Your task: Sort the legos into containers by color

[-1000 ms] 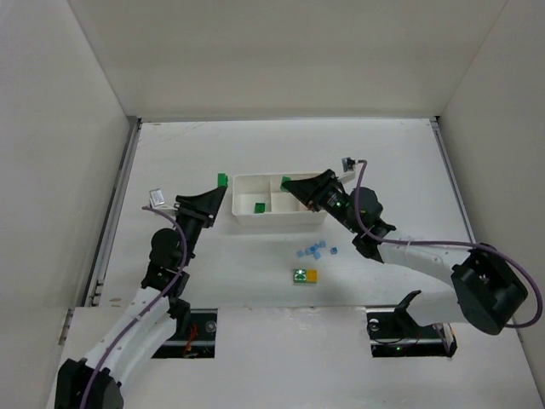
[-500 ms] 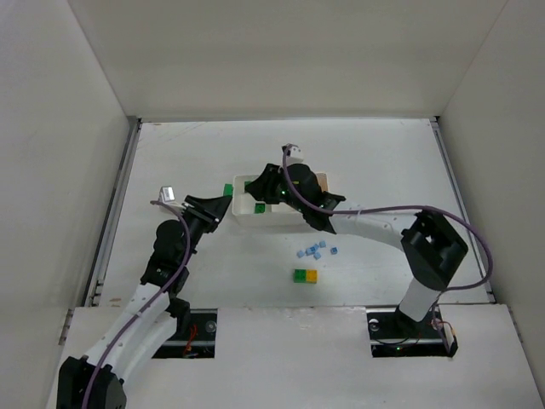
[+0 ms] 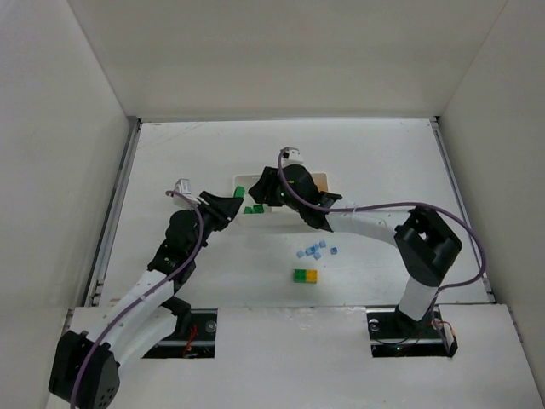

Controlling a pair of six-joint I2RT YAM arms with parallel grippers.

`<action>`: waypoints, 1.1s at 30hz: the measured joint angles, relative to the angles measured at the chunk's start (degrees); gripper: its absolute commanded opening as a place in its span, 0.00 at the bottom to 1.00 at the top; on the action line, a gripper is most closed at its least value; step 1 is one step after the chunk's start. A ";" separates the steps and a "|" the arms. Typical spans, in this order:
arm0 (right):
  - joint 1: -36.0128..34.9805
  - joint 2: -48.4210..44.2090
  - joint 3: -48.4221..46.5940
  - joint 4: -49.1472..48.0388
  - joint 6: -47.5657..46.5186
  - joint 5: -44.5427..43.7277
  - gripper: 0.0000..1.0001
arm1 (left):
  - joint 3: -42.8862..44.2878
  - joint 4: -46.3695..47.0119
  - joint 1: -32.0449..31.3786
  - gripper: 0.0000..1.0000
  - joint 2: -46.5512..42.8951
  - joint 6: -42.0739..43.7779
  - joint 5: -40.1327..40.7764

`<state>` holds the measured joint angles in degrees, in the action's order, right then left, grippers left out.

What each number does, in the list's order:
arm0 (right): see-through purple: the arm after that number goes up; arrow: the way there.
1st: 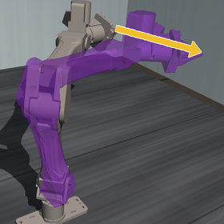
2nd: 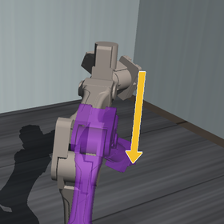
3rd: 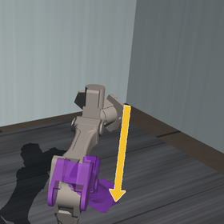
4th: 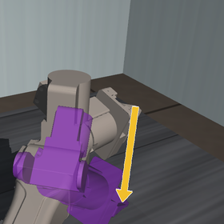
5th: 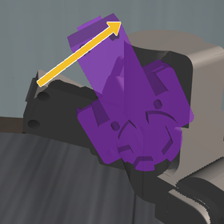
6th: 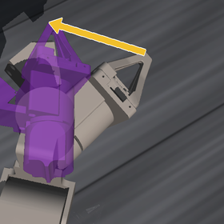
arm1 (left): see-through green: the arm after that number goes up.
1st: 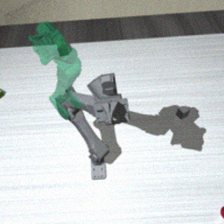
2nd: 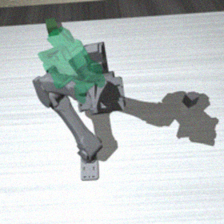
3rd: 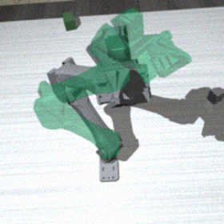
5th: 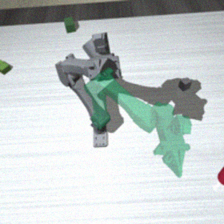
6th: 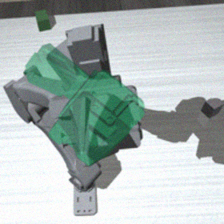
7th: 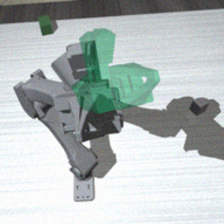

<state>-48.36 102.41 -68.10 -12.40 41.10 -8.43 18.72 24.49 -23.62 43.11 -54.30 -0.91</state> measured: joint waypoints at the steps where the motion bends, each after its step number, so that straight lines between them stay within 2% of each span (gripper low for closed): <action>1: 0.07 -0.76 0.85 -0.04 -0.02 -0.07 0.51 | 0.33 -0.04 -0.68 0.17 1.03 0.42 0.22; 5: 0.92 -8.02 8.52 -1.09 0.22 -0.83 0.35 | 3.61 -0.59 -3.41 0.17 6.71 3.04 1.27; 10: 1.18 -20.00 19.56 -1.38 0.46 -3.23 0.33 | 10.29 -2.05 -6.27 0.18 15.78 7.78 3.10; 16: -4.83 -32.26 30.16 4.20 0.52 -8.50 0.41 | 16.50 -6.71 -9.38 0.23 24.81 14.08 8.46; 22: -11.87 -38.34 32.50 15.74 0.59 -13.14 0.55 | 19.74 -11.39 -11.02 0.27 29.05 18.62 13.09; 28: -20.44 -38.51 31.61 26.14 -0.94 -15.82 0.70 | 21.14 -13.42 -11.63 0.43 30.80 20.52 14.80; 33: -26.32 -33.86 28.06 32.72 -5.03 -16.50 0.75 | 21.29 -14.03 -11.67 0.45 30.95 20.98 15.15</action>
<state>-74.67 68.55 -40.03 20.32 36.07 -24.93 40.01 10.46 -35.29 74.06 -33.32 14.24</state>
